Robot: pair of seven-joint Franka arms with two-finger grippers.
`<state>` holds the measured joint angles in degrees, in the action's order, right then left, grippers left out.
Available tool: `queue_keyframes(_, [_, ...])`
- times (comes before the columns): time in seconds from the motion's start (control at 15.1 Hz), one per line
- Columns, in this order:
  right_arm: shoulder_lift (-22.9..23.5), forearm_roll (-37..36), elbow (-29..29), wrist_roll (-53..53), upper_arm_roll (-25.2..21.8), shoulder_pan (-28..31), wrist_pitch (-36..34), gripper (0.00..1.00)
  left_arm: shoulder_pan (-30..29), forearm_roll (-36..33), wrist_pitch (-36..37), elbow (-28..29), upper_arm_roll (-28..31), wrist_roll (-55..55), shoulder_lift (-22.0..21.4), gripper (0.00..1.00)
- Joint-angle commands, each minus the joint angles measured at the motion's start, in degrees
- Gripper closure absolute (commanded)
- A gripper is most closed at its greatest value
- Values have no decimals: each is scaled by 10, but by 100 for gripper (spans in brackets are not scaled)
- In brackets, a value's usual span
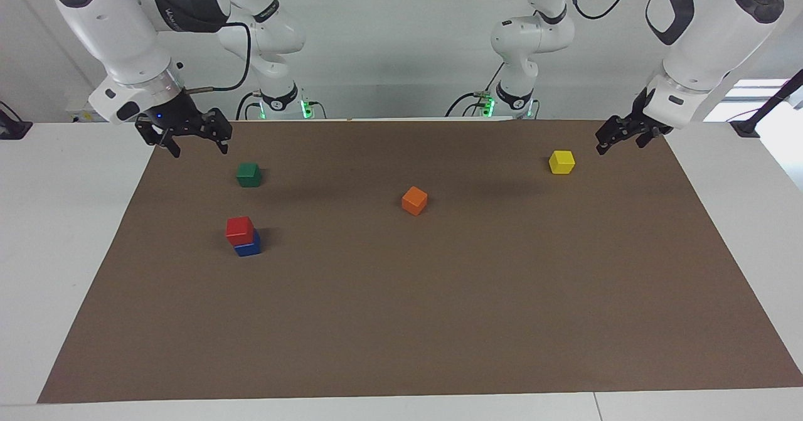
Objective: Transfer red block to right arm and stack on blue block
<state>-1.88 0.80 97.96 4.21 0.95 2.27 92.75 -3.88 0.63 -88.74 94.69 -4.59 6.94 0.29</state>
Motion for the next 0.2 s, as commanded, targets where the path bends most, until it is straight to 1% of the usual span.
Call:
queue_keyframes(0.0, [4, -6, -5, 11, 5, 10, 3, 0, 6, -12, 1, 1, 5, -2, -6, 0])
queue_keyframes(0.13, [3, -6, -5, 11, 5, 10, 3, 0, 6, -12, 4, 1, 4, -2, -6, 0])
